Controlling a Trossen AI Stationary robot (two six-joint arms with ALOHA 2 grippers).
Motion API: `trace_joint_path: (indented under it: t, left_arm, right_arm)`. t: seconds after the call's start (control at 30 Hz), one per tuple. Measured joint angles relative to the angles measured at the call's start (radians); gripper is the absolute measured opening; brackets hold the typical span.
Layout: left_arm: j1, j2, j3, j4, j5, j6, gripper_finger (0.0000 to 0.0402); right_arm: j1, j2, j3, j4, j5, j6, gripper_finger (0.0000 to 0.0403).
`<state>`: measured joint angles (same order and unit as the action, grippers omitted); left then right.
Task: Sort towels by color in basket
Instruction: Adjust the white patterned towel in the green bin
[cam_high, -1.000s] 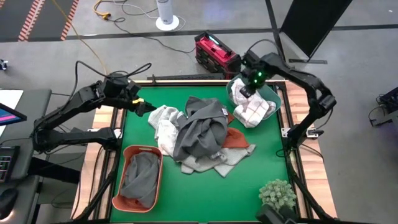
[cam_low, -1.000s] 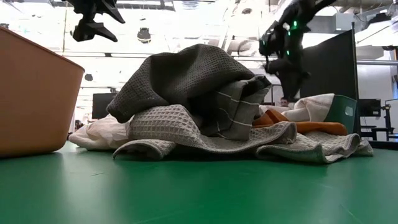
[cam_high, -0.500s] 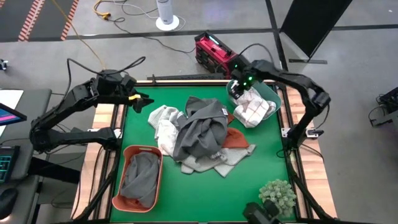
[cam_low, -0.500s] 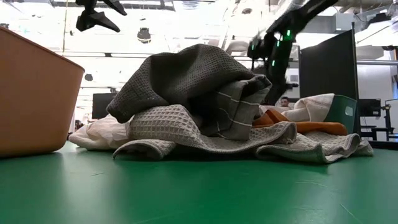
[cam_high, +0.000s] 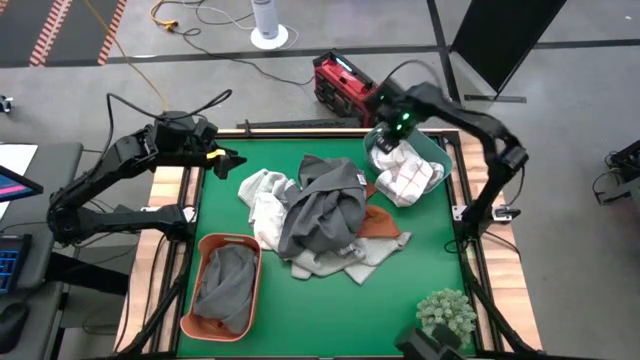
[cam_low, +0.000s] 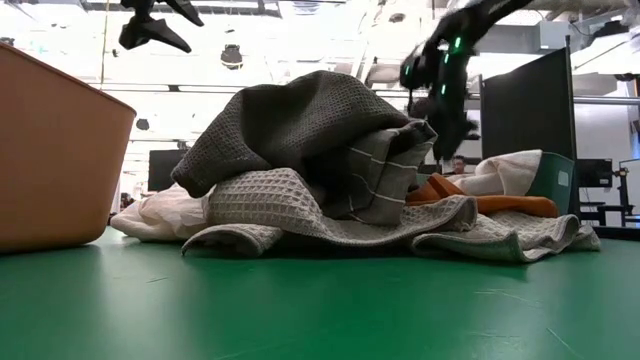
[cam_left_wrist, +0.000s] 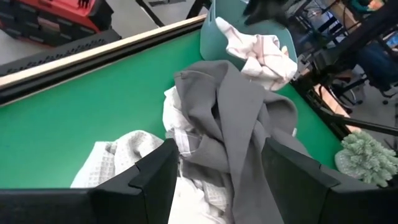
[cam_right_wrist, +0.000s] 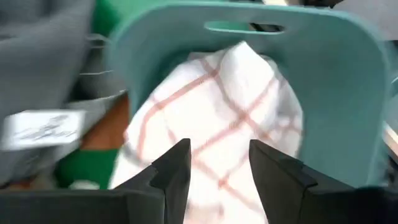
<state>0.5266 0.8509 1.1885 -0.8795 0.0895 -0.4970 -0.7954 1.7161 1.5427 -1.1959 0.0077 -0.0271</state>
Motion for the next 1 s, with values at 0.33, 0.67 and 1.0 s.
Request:
trace_joint_path:
  t: [0.33,0.67,1.0]
  left_arm:
    - [0.0,0.0,0.0,-0.004,0.006,0.02,0.0222]
    - [0.0,0.0,0.0,-0.007,-0.024,0.04,0.0222]
    - [0.0,0.0,0.0,-0.06,0.016,0.005,0.0222]
  right_arm:
    - [0.074,-0.043,-0.052,-0.102,-0.112,-0.048,0.0189]
    - [0.033,0.166,-0.249,0.207,0.002,0.025,0.0189]
    - [0.037,0.079,-0.037,-0.073,0.052,0.0,0.0189]
